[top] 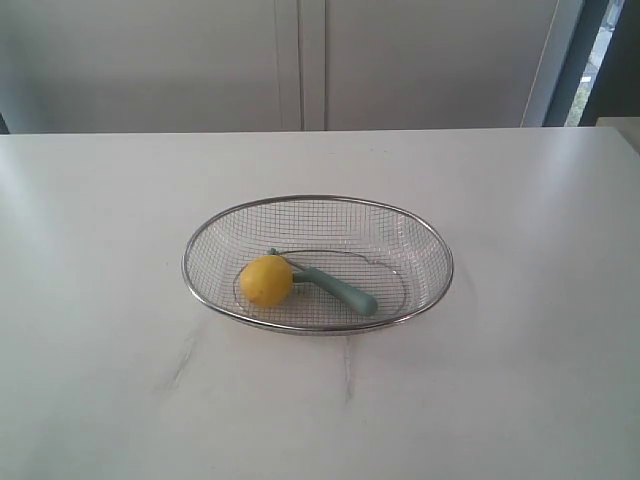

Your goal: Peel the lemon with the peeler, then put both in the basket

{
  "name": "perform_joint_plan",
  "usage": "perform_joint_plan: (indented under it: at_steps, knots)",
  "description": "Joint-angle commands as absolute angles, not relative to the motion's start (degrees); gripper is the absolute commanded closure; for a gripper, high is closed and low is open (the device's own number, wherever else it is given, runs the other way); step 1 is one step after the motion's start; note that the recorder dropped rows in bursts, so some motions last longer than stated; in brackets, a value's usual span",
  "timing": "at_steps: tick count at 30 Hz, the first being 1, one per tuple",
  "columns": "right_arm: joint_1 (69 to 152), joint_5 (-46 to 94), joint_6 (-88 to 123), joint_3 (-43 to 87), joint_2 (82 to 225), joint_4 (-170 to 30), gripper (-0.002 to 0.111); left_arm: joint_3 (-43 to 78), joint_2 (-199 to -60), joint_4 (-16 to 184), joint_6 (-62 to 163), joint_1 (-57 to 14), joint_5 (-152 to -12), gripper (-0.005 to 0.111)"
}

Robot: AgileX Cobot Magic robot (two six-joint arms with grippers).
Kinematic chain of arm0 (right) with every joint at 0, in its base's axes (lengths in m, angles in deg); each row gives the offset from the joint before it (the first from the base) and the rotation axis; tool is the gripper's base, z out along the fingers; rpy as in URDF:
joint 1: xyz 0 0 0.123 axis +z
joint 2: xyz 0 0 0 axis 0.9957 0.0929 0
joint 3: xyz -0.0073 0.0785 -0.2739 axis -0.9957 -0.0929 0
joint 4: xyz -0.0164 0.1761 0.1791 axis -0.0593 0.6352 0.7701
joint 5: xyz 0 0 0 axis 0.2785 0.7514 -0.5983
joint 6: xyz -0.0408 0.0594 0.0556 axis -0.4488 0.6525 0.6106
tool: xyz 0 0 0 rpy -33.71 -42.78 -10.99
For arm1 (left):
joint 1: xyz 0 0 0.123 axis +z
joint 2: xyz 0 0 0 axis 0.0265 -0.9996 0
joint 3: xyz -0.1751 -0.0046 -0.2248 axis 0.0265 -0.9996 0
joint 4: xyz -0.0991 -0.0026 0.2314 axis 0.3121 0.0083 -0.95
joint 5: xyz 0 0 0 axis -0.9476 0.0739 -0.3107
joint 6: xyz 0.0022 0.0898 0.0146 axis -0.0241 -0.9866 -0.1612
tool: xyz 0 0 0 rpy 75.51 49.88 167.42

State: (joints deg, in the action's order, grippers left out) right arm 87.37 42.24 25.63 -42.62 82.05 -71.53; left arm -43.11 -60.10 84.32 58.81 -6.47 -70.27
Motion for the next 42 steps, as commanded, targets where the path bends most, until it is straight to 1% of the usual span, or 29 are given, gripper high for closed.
perform_joint_plan:
  at_steps: [1,5,42]
  knots:
    - [90.08,41.37,25.83,-42.92,81.72,-71.46,0.108,-43.33,-59.86,84.32,59.01,-6.45,-70.5,0.107]
    - [92.14,41.37,25.83,-42.92,81.72,-71.46,0.108,-43.33,-59.86,84.32,59.01,-6.45,-70.5,0.107]
    - [92.12,41.37,25.83,-42.92,81.72,-71.46,0.108,-43.33,-59.86,84.32,58.86,-6.45,-70.5,0.107]
